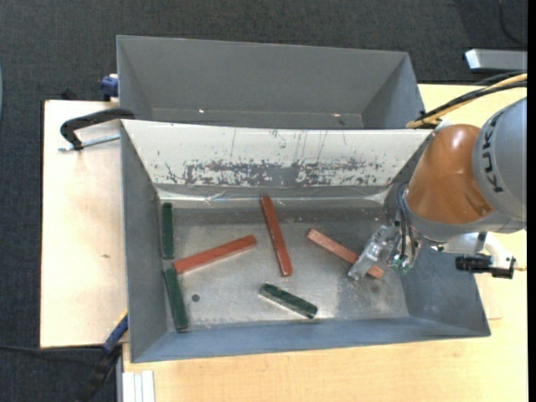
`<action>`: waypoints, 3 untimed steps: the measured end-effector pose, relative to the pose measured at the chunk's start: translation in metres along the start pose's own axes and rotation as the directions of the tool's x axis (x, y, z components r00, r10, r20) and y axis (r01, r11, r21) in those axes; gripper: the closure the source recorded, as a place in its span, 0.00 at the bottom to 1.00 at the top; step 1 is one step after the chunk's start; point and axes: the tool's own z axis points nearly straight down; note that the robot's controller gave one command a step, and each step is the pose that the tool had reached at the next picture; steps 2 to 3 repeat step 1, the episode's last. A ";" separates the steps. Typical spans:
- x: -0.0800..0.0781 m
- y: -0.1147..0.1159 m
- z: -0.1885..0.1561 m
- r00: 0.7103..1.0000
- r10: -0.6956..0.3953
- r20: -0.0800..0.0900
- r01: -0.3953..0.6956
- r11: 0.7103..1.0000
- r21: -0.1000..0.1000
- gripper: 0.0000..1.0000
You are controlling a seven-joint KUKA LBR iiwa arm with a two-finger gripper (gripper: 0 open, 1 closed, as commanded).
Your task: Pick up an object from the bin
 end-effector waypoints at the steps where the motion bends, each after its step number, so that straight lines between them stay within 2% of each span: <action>1: -0.016 -0.002 -0.085 1.000 0.029 0.001 -0.029 1.000 0.000 1.00; 3: -0.016 -0.002 -0.085 1.000 0.029 0.001 -0.029 1.000 0.000 1.00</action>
Offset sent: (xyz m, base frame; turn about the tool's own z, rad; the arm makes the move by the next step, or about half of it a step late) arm 0.0000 0.0000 0.0000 0.0000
